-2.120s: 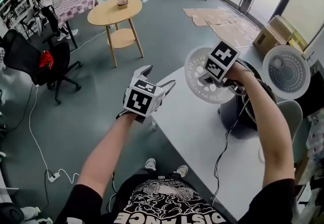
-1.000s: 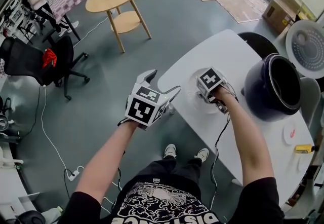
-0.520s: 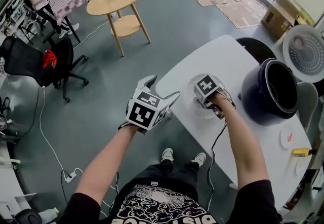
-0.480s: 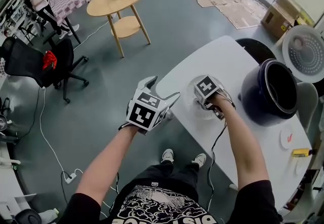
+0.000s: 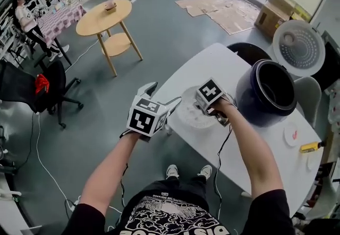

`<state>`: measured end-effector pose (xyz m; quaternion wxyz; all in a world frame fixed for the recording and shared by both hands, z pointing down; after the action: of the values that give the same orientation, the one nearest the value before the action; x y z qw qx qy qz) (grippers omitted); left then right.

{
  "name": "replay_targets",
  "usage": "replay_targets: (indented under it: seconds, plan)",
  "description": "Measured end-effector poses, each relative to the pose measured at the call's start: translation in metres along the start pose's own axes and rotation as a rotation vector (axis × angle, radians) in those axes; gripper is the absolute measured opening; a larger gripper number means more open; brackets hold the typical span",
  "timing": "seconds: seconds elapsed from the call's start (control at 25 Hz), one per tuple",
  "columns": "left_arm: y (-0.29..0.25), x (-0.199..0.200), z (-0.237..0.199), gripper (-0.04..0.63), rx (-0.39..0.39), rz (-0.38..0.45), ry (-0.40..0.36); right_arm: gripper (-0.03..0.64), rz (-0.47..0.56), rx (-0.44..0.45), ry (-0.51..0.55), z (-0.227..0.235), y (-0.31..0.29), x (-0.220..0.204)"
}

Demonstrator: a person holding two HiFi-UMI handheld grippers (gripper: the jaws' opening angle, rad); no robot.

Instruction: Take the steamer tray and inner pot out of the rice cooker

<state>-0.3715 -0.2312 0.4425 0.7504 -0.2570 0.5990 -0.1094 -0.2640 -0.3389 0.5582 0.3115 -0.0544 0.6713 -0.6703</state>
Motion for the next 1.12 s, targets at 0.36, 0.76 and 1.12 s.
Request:
replay_targets:
  seconds: [0.36, 0.76, 1.12]
  plan:
    - [-0.027, 0.089, 0.017, 0.393, -0.118, 0.135, -0.045, 0.321, 0.311, 0.001, -0.163, 0.045, 0.133, 0.009]
    - [-0.062, 0.18, 0.1, 0.393, -0.307, 0.243, -0.131, 0.321, 0.481, -0.145, -0.332, 0.112, 0.257, -0.071]
    - [-0.121, 0.232, 0.177, 0.393, -0.462, 0.225, -0.087, 0.319, 0.575, -0.193, -0.508, 0.196, 0.319, -0.161]
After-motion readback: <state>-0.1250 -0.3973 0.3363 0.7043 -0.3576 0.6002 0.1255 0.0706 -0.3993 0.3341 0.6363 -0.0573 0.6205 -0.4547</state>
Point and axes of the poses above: the fingertips, and each gripper's own axes: y backward along the fingers, z to its right, x out of its top, the point moved 4 cm from there along y, backward along the fingers, and after that the axes turned 11 degrees about -y, right-handed, at the moved point
